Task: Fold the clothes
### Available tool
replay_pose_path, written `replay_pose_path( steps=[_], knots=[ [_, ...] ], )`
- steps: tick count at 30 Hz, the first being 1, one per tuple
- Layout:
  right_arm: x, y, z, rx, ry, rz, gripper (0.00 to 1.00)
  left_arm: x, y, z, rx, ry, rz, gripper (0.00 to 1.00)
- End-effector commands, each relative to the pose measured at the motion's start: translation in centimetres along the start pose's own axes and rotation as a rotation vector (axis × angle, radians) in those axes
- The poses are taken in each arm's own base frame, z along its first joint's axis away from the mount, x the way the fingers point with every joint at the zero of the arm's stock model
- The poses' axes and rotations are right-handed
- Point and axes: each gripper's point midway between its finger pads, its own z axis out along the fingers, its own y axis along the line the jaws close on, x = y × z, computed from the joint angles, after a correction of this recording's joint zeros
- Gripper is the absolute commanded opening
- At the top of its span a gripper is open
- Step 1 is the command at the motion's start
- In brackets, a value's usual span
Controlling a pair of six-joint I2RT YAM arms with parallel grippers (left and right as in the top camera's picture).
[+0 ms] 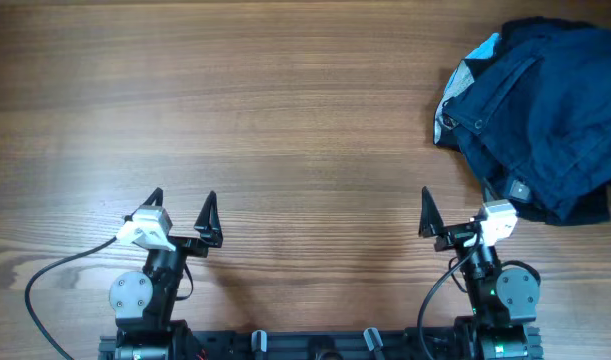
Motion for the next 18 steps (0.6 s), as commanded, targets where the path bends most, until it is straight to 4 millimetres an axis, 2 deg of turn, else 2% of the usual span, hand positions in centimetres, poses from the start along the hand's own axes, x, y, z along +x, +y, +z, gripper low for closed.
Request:
replay_pose_path(
  steps=[1,3,6,9,11,14,18],
  knots=[
    [-2.0,1.6,-0.2,-0.1,-0.077,0.076,1.0,0.2,0.2,0.0,-0.012,0.003,0.0,1.0],
    [-3.3,2.3,-0.4,-0.144,-0.124,0.149,1.0,0.2,0.2,0.0,-0.012,0.005,0.0,1.0],
    [-6.3,2.5,-1.1,-0.16,-0.192,0.199,1.0,0.0,-1.3,0.0,0.071,0.003,-0.01,1.0],
    [-10.7,2.7,-2.1,-0.164,-0.258,0.185,1.0,0.2,-2.1,-0.1,0.121,0.018,-0.057,1.0],
    [-13.4,2.8,-2.4,-0.15,-0.249,0.12,1.0,-0.6,-2.4,-0.2,0.125,0.007,-0.105,1.0],
    [-16.1,2.7,-0.9,-0.134,-0.163,0.063,1.0,-3.9,-3.4,-0.8,0.144,-0.035,-0.112,1.0],
    [-19.5,2.8,3.2,-0.146,-0.031,0.091,1.0,-7.1,-4.3,-0.8,0.122,0.03,-0.13,1.0]
  ],
)
